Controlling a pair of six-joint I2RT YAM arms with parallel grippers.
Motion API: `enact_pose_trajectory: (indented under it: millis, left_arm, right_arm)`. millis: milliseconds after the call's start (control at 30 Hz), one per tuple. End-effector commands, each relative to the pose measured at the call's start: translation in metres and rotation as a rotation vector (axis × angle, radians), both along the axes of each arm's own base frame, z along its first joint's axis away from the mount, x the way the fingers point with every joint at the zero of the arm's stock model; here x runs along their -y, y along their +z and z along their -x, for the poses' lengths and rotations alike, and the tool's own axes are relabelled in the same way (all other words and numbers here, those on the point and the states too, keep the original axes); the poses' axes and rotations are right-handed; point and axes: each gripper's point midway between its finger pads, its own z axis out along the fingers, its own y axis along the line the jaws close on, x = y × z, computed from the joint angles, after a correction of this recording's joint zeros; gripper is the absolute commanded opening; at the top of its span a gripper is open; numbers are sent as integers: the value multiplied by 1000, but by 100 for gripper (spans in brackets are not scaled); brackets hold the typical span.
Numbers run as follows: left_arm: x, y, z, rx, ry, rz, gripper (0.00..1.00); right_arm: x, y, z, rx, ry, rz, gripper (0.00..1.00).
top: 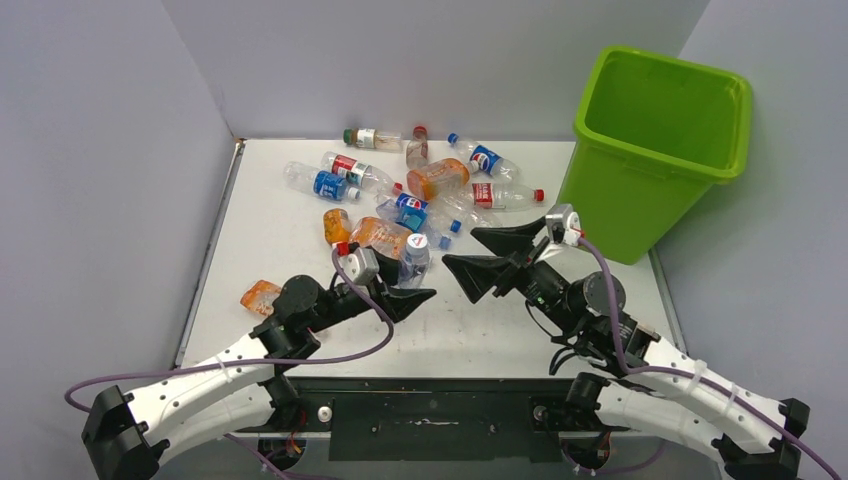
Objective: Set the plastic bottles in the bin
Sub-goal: Pick up the plastic bottle at the center of the board.
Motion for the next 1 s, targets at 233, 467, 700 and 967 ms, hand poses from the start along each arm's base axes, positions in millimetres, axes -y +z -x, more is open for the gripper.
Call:
enact_pose_trajectory:
  millis: [233,467,700,967]
  left_arm:
    - [6,20,16,-49,-107,98,22]
    - [4,19,16,-40,-97,94,22]
    - [5,17,17,-36,-109,87,22]
    - [5,16,20,-18,-117,75,23]
  right_arm:
    - [-45,36,2,67,120,-137,90]
    - [-58,23,0,36,137,-74,71]
    - [-67,14,-3,17,145,-42,56]
    - [-86,-3,-9,-30,171,36,38]
